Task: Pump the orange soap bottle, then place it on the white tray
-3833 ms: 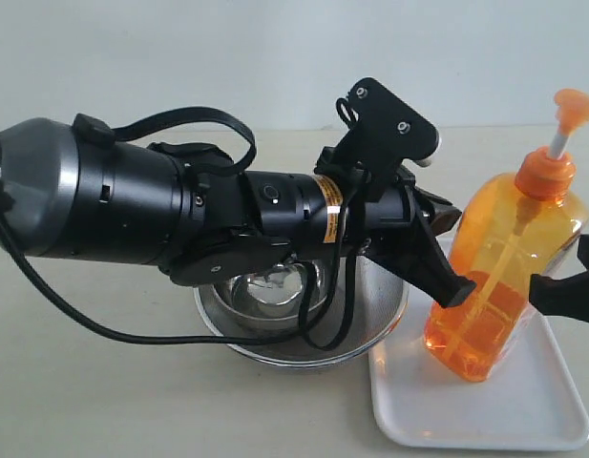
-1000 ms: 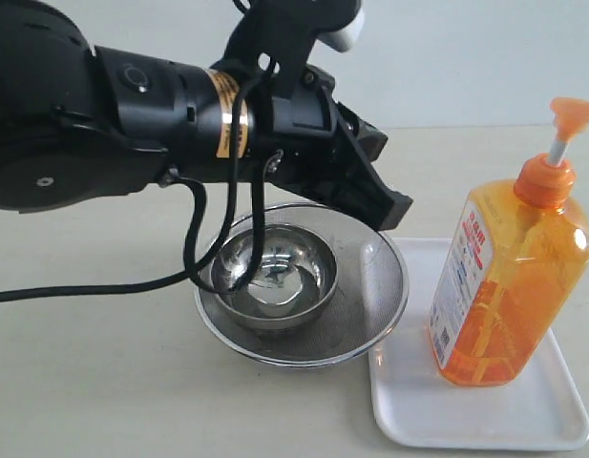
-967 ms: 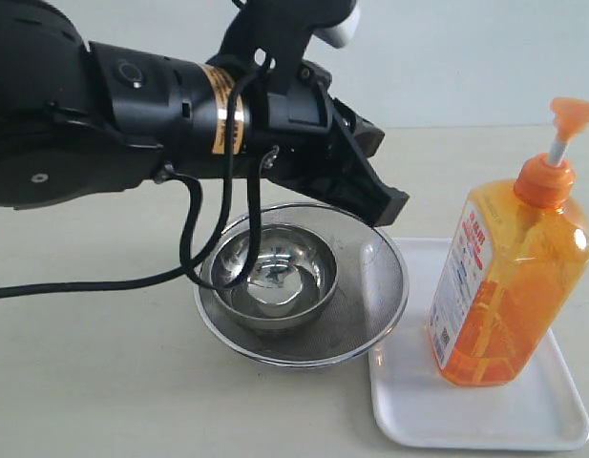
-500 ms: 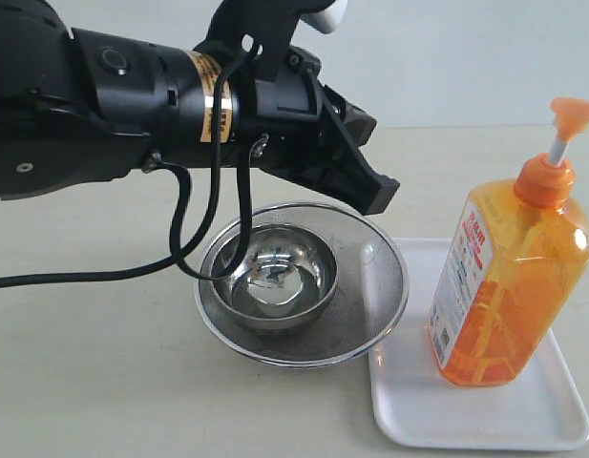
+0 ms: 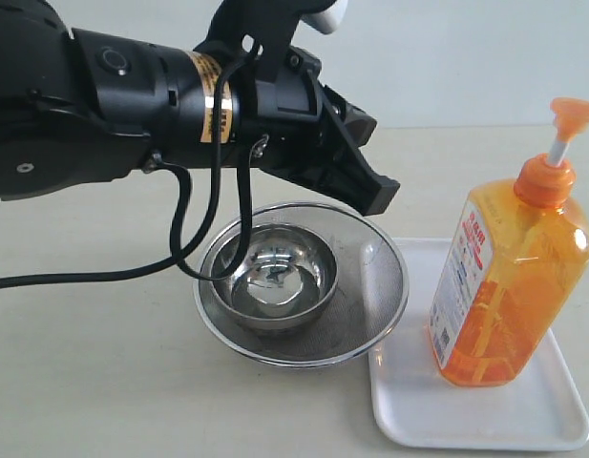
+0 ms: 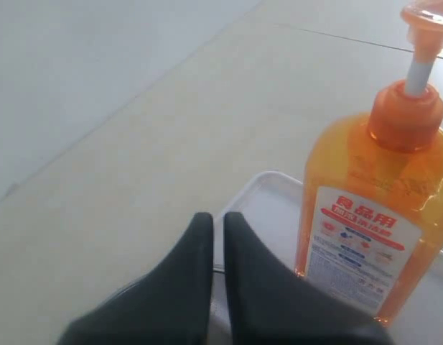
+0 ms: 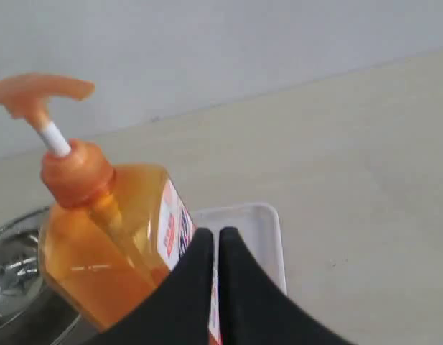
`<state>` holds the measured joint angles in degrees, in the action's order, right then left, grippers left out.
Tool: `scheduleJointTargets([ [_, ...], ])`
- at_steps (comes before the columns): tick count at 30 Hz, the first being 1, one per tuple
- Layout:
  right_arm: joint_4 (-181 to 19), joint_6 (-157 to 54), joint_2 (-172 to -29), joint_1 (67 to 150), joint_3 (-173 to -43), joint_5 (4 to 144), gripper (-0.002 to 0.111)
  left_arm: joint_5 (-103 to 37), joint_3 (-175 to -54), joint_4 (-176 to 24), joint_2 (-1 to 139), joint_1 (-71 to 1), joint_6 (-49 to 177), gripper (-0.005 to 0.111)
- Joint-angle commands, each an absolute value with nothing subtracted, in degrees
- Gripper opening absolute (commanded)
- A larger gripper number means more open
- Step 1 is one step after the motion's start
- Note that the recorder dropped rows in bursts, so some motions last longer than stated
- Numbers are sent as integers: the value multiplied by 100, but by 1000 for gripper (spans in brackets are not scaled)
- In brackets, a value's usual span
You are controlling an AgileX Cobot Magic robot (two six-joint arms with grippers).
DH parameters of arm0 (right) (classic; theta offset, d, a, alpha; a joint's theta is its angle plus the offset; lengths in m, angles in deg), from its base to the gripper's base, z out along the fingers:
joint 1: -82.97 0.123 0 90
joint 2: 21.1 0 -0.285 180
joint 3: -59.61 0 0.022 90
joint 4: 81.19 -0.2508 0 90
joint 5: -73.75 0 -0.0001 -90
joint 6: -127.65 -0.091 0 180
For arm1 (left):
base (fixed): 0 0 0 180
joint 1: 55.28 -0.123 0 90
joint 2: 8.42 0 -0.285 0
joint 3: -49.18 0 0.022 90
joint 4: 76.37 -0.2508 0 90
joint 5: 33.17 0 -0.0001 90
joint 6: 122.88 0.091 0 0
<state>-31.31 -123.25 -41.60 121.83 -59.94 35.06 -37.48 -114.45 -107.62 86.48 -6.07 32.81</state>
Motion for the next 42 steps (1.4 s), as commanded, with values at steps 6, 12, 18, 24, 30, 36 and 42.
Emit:
scheduleJointTargets([
  [6,-4854,-8009,-4141,12182,-7124,3244,0,-3710,-11414,-10761,8608,-611,3307,5],
  [12,-7458,-4892,-4141,12182,-7200,4729,0,-3710,-11414,-10761,8608,-611,3307,5],
  [18,-8898,-4486,-3537,12107,-7189,5027,0,-3710,-11414,-10761,8608,-611,3307,5],
  [24,-8898,-3820,-2997,11467,-7189,4935,0,-3710,-11414,-10761,8608,-611,3307,5],
  [30,-8898,-3810,-2933,10309,-6908,4739,0,-3710,-11414,-10761,8608,-611,3307,5],
  [36,-8958,-3834,-2889,9285,-6101,5115,0,-3710,-11414,-10761,8608,-611,3307,5],
  [42,-8988,-3834,-2889,8750,-5526,5742,0,-3710,-11414,-10761,8608,-611,3307,5],
])
